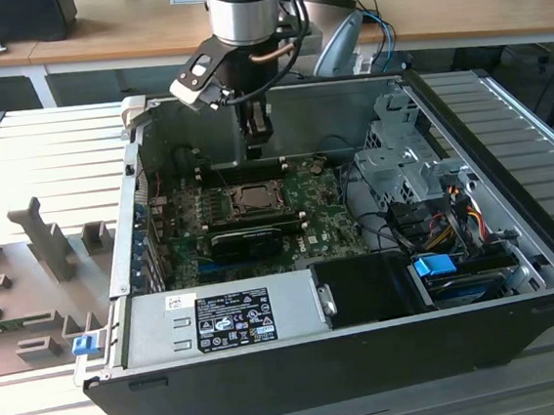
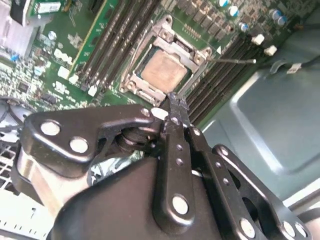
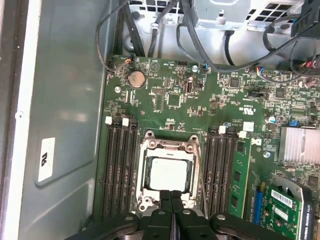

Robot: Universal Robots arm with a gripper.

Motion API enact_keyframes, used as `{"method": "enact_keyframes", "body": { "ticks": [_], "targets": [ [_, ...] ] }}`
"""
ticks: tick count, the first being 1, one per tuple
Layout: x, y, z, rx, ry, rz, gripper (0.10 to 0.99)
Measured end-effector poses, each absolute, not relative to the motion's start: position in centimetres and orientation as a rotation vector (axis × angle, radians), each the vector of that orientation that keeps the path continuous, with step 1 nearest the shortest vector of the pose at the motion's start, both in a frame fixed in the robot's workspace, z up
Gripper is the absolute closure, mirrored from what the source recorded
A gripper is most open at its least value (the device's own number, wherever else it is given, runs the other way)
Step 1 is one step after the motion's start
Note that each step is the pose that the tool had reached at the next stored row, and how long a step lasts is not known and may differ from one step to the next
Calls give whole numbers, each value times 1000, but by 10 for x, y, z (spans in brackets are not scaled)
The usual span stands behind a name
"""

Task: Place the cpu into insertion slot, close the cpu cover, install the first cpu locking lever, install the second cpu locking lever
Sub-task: 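Install the first cpu locking lever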

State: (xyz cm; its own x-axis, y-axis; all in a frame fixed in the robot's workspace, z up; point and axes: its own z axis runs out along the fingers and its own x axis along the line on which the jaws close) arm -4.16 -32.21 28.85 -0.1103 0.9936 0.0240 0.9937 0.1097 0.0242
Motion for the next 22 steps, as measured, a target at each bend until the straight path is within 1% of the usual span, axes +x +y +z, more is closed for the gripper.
{"method": "enact_keyframes", "body": {
  "ticks": [14, 22],
  "targets": [
    [-42, -322, 286, -1777, -2583, -52, 980],
    [-42, -322, 285, -1485, -2757, -51, 980]
  ]
}}
